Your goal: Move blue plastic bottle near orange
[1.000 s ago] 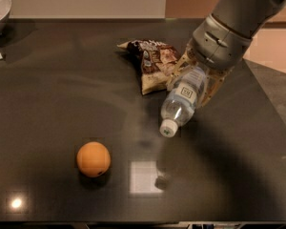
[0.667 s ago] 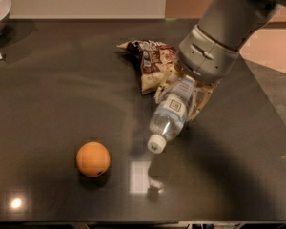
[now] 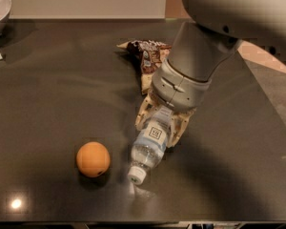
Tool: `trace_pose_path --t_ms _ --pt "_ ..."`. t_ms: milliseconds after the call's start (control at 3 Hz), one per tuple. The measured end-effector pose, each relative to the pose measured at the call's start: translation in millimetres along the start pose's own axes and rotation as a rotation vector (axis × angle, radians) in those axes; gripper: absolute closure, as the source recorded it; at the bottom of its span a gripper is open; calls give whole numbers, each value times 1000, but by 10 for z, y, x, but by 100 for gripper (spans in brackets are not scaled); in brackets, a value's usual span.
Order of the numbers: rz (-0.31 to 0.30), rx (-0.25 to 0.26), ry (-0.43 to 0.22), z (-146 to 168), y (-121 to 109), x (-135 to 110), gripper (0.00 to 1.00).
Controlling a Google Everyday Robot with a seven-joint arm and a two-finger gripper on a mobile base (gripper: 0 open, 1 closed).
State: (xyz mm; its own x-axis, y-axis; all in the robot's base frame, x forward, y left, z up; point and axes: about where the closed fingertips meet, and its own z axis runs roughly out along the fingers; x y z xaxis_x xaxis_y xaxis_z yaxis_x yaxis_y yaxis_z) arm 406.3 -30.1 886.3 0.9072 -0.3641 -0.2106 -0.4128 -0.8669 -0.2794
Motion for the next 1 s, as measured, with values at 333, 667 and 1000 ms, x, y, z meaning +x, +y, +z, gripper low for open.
trace_pose_path --t_ms 333,667,1000 --pt "-9 -12 8 131 -33 -83 84" --pt "-23 -28 8 228 -52 -147 59" --pt "-29 -42 0 295 -44 -211 37"
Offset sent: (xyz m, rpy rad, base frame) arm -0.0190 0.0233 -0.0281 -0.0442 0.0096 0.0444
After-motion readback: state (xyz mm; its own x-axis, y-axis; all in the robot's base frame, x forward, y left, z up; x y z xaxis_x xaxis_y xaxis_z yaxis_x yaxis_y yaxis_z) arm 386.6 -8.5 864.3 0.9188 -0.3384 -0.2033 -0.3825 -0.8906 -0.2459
